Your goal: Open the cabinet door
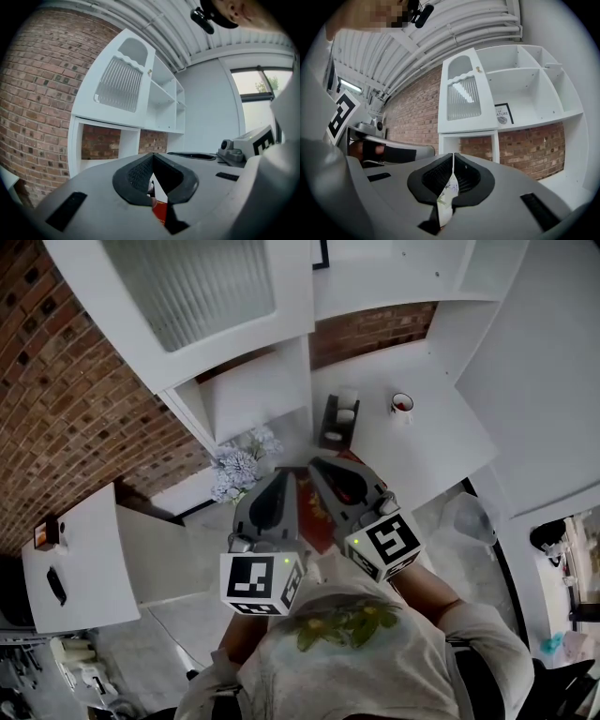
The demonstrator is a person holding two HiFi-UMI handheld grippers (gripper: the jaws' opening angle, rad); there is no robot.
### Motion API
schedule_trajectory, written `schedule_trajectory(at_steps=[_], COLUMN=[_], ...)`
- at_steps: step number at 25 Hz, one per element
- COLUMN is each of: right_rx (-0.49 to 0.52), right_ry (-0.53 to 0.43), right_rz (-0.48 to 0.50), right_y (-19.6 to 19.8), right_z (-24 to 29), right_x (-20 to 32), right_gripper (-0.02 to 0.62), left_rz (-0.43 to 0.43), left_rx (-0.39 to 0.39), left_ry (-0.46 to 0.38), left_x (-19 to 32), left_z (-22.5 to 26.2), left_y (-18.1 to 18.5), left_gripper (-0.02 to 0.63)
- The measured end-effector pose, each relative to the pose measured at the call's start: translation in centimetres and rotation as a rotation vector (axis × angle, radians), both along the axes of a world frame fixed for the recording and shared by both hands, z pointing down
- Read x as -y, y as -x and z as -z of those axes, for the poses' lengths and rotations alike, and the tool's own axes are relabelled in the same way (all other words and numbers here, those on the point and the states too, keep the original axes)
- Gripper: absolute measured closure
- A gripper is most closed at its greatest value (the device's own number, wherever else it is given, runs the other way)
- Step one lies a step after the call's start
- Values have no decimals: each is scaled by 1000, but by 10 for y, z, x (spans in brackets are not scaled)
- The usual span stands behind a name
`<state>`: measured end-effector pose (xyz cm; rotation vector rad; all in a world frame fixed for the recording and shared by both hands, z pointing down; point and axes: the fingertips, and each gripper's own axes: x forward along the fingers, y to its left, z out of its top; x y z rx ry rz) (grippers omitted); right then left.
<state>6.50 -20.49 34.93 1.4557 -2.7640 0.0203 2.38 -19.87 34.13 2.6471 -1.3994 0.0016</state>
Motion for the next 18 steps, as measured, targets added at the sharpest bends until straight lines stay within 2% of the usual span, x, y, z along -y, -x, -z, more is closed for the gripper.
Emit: schedule_trajectory(at_steps=[5, 10, 18], right_rx=[24, 40, 18], right_ry=[-33, -109, -102], right_rz=[-4, -10, 5], right_y=[-6, -13, -11], right_z=[15, 34, 55], right_x=[23, 46, 79], right_gripper=[571, 571, 571], left_rz=[-3, -3, -12], left_rx=[-7, -6, -3], left_ry=[11, 3, 14], left_x=[18, 31, 49], left_z=[0, 5, 15], left_y=[1, 0, 7], left_gripper=[597, 597, 597])
